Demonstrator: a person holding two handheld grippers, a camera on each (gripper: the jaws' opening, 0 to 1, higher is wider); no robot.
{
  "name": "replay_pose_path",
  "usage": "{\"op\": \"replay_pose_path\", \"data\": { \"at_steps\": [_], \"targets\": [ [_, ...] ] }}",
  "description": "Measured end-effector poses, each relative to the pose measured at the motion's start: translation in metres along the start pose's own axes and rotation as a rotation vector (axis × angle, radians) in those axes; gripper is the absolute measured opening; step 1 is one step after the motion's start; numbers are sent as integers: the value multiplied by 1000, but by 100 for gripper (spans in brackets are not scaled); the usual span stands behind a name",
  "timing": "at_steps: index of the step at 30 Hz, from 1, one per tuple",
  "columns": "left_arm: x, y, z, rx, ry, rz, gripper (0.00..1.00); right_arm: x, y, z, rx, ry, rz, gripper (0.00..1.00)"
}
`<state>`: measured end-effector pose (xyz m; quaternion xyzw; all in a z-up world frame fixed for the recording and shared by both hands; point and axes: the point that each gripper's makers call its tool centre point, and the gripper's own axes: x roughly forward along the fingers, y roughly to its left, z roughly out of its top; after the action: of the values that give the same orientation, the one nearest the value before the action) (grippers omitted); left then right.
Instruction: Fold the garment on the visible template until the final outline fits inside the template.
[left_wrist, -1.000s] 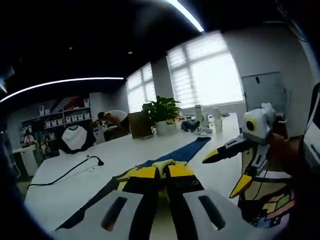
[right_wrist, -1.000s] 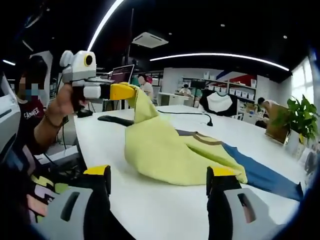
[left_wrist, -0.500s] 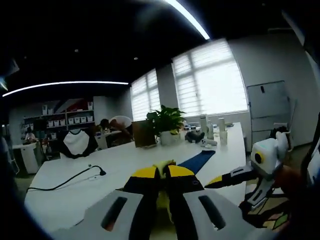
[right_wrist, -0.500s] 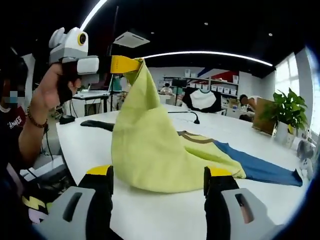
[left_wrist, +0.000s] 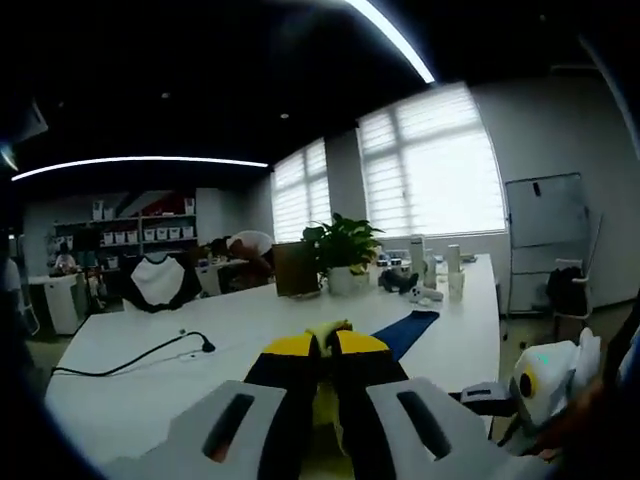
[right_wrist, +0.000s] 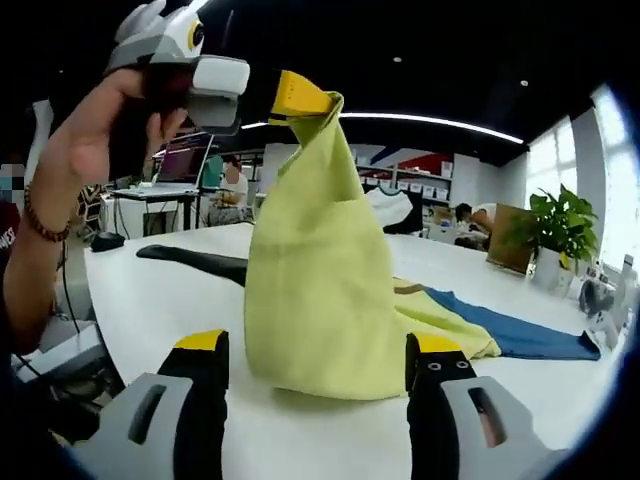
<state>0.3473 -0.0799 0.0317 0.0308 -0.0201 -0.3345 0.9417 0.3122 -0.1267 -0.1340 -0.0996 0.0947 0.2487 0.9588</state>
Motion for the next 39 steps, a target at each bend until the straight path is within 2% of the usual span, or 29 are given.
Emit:
{"op": "replay_pose_path", "data": {
  "at_steps": [11,14,17,19,21,23,26,32,35,39],
  "targets": [
    [-5,15,0,-41,-16,24,6,-7,-38,-16,-15,31,-150,64],
    [-5,15,-1,-52,-21,22,6,-7,-42,-16,18,23,-148,57],
    [-5,15,-1,-53,-23,19,6,-7,-37,-12,9,4,-125,39],
    [-5,16,-1,-51,-22,20,6,-8,-33,-8,-3,-23,-107,20],
    [-7,19,-2,-54,-21,26,6,-9,-31,-4,-22,-43,-91,6],
    [-10,23,-4,-60,-19,34,6,-10,-32,-1,-39,-54,-83,0],
    [-15,29,-6,-70,-18,46,6,-14,-38,3,-43,-56,-83,0],
    [-24,37,-10,-88,-19,61,6,-19,-53,21,-92,-89,-100,0],
    [-31,36,-11,-90,-18,64,6,-20,-60,35,-158,-109,-93,0],
    [-39,36,-14,-89,-14,62,6,-24,-74,52,-173,-124,-79,0]
  ]
}}
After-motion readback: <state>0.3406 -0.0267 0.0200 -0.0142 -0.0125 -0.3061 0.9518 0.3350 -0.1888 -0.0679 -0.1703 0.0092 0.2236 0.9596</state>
